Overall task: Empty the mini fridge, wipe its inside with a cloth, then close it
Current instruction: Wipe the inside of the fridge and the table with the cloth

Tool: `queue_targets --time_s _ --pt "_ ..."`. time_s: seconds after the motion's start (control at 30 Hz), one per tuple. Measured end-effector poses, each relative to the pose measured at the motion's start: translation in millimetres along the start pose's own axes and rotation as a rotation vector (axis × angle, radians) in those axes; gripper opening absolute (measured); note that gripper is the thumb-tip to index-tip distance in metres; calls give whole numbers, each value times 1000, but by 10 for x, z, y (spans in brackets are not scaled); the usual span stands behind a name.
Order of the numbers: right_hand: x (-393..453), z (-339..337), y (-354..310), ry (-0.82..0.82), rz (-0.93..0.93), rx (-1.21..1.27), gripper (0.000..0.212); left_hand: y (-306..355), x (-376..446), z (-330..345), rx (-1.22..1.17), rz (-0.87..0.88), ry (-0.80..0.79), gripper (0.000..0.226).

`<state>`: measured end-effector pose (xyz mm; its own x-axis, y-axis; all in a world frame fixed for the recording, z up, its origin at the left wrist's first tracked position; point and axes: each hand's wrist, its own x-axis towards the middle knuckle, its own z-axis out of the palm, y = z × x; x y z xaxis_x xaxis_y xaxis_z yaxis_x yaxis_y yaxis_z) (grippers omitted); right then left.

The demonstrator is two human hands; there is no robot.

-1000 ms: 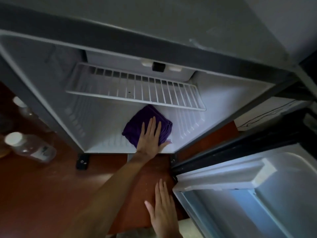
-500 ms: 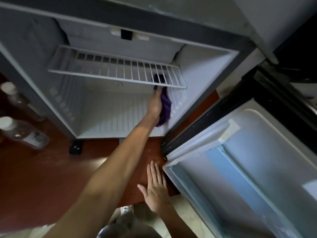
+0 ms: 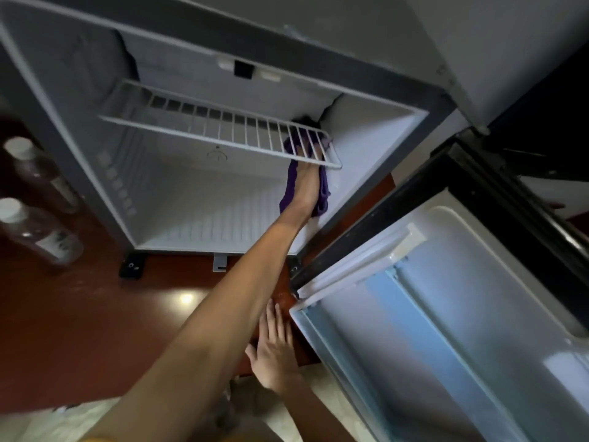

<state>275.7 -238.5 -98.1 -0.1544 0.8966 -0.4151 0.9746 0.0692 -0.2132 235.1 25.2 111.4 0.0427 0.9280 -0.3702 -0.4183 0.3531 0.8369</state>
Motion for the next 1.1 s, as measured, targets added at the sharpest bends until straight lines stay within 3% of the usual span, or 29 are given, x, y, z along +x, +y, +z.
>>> queue_targets --time_s 0.07,0.2,0.33,0.43,0.53,0.57,0.67,0.7,0.83,0.97,1.07,1.1 --pt "-5 10 9 2 2 4 98 -84 2 2 -64 88 -35 41" --pt "-15 24 63 0 4 21 94 -542 -240 -54 1 80 -94 80" --pt "17 -64 17 -23 34 33 115 -679 -266 -93 69 46 -150 80" --pt "28 -139 -25 -14 51 85 119 -329 -80 -100 -39 -57 -62 62" --pt "54 -228 -65 -5 68 131 110 -234 85 -134 51 58 20 33" --pt "56 -244 -66 10 62 138 103 -301 105 -146 62 59 1 36" --pt "35 -204 -76 3 66 98 94 -628 39 -134 -8 -7 -62 103" --pt "32 -191 -70 -12 69 75 93 -754 -29 -147 -16 -37 -76 111" --pt "60 -159 -91 -21 85 5 93 -1182 -134 -327 114 -94 -146 105" --pt "102 -88 7 7 47 32 76 -1015 166 -492 7 -15 -101 64" --pt "124 -18 112 10 8 9 77 -890 583 -502 -12 -133 -85 93" --pt "131 -15 107 20 0 -5 78 -818 618 -469 -35 -174 -90 89"
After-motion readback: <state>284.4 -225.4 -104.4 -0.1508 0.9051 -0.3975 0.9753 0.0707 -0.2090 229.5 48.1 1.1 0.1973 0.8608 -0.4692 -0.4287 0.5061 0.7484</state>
